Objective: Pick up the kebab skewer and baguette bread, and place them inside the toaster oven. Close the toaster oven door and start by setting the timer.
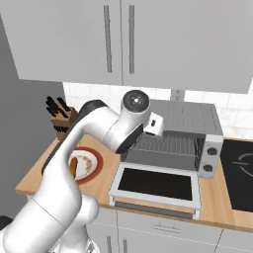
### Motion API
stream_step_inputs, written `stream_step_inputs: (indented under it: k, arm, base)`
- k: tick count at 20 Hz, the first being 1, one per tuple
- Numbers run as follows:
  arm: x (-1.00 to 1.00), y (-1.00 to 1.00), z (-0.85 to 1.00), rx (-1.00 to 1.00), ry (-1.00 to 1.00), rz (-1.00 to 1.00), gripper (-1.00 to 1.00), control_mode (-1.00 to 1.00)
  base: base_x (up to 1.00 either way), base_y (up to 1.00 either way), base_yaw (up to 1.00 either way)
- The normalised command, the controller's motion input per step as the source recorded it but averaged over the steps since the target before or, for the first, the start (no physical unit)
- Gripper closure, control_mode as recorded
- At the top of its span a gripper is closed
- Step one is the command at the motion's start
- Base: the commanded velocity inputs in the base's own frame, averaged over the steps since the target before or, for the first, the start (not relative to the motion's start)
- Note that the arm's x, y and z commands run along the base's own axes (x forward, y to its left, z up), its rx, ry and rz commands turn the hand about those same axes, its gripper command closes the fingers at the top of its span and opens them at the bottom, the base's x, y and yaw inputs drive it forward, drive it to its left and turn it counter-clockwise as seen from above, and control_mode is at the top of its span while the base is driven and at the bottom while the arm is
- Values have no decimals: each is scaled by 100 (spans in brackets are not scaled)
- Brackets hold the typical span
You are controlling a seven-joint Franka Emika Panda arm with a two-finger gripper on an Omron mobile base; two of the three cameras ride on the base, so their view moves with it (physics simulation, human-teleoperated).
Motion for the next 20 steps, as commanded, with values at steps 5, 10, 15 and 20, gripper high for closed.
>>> stream_step_inputs:
  k: [5, 10, 15, 20]
  arm:
    - [1, -62, -33, -2, -15, -12, -100, -100]
    - [0, -54, -42, -2, -13, -11, -100, -100]
    - [-2, -15, -59, -9, -10, 0, -100, -100]
    - [-5, -4, -72, -16, -5, 0, -100, -100]
  base:
    - [0, 0, 0]
    - [0, 0, 0]
    - [0, 0, 0]
    - [0, 0, 0]
